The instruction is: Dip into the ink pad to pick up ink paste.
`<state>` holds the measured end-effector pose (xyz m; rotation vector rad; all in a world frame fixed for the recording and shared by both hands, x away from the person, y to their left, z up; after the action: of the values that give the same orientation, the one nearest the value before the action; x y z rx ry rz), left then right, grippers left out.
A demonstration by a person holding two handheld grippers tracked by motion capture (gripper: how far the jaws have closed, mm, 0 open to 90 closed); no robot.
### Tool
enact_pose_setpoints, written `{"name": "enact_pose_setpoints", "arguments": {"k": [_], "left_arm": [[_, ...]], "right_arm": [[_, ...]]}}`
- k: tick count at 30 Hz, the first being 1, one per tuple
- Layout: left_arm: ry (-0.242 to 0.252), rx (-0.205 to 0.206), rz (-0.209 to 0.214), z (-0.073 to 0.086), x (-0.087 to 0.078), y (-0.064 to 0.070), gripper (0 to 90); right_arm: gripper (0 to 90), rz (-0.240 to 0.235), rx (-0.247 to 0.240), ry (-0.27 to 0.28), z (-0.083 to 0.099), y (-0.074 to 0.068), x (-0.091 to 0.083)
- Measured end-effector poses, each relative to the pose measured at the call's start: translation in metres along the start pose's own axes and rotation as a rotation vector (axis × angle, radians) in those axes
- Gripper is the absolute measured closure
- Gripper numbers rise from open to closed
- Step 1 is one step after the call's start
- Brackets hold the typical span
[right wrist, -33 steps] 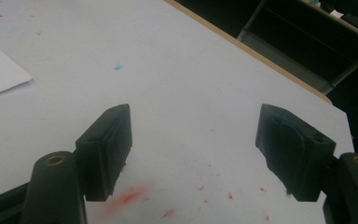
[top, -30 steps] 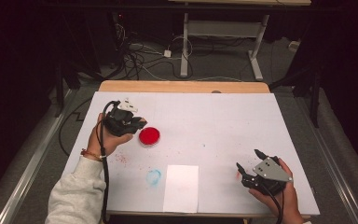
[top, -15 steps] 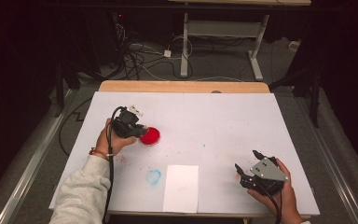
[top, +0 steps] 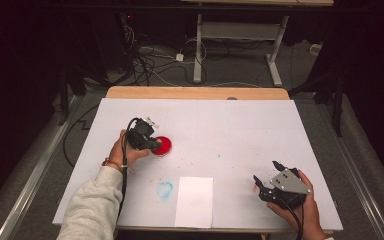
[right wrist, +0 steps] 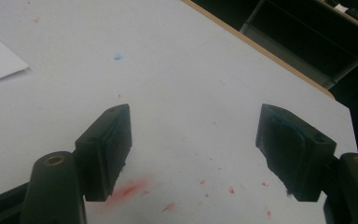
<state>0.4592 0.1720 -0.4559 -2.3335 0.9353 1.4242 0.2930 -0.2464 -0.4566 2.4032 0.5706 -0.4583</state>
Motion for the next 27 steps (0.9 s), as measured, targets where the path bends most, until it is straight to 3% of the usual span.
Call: {"name": "enact_pose_setpoints", "arguments": {"k": [3, 27], "left_arm": [[0.006, -0.022, 0.006, 0.0004, 0.0014, -0.0008, 73.6], [0.019, -0.028, -0.018, 0.0038, 0.0042, 0.0028, 73.6]], "right_arm": [[27.3, 0.001, 0.000, -0.002, -0.0001, -0.0010, 0.0001], [27.3, -0.002, 0.003, -0.007, 0.0006, -0.0016, 0.0008]]}}
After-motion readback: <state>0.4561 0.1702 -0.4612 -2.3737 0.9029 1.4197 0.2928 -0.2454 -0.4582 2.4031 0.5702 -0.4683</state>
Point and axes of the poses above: each handheld gripper's, and its own axes: x roughly forward along the jaws, z roughly out of its underside, y roughly to its right, the point moved 1 cm from there along x, roughly forward along the jaws, and after that the axes turned 7 degrees about -x, right-handed, at the moved point
